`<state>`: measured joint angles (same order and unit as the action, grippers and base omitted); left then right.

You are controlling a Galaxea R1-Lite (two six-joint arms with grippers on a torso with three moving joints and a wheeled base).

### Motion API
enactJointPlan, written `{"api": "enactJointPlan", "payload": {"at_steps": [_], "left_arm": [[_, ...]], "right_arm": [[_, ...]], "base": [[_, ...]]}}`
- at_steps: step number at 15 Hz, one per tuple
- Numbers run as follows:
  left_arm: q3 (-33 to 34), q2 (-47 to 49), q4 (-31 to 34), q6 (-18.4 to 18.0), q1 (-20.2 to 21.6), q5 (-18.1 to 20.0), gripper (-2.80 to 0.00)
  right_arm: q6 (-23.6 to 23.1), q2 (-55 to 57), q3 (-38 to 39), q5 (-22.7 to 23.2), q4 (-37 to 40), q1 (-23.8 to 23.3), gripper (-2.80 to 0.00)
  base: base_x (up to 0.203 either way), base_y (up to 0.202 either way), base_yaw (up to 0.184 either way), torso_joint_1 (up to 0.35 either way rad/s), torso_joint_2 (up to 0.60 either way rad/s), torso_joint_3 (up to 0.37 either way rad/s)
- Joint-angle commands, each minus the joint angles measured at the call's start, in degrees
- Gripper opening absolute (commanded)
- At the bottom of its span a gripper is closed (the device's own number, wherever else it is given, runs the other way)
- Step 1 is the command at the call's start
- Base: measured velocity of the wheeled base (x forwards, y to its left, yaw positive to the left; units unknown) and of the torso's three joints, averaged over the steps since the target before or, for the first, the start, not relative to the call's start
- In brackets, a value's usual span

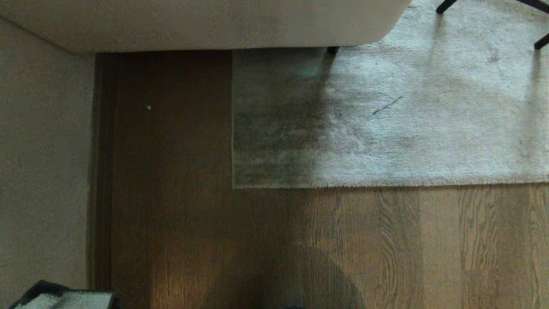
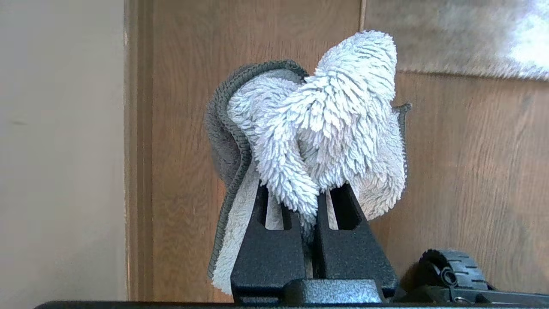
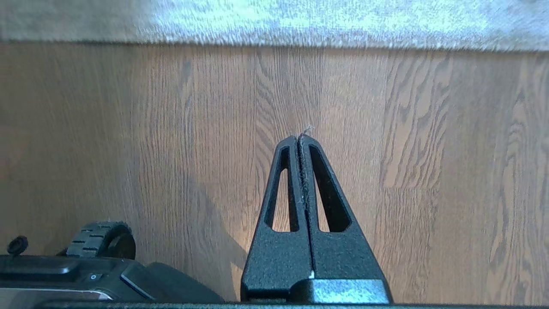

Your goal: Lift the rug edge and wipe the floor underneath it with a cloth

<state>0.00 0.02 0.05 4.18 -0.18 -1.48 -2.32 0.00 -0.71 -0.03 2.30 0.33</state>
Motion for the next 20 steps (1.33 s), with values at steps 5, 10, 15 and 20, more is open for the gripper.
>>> {"api": "enactJointPlan", "payload": {"at_steps": [5,10,15,20], "left_arm": [[0.00,-0.02,-0.05,0.12,0.01,-0.02,-2.80],[0.00,-0.02,-0.05,0.03,0.01,-0.02,-2.80],[0.00,-0.02,-0.05,0.12,0.01,-0.02,-2.80],[0.00,-0.02,-0.05,0.12,0.01,-0.02,-2.80]], "right_arm": [[-0.05,0.09,0.00,0.01,-0.02,0.02,-2.80],[-0.05,0.09,0.00,-0.06,-0.02,0.02,-2.80],[-0.05,0.09,0.00,0.03,-0.02,0.02,-2.80],[-0.05,0.09,0.00,0.00,-0.02,0.02,-2.80]], "base": [[0.000,0.000,0.000,0.000,0.00,0.202],[0.000,0.000,0.000,0.005,0.00,0.205],[0.000,0.000,0.000,0.001,0.00,0.202],[0.000,0.000,0.000,0.001,0.00,0.202]]}}
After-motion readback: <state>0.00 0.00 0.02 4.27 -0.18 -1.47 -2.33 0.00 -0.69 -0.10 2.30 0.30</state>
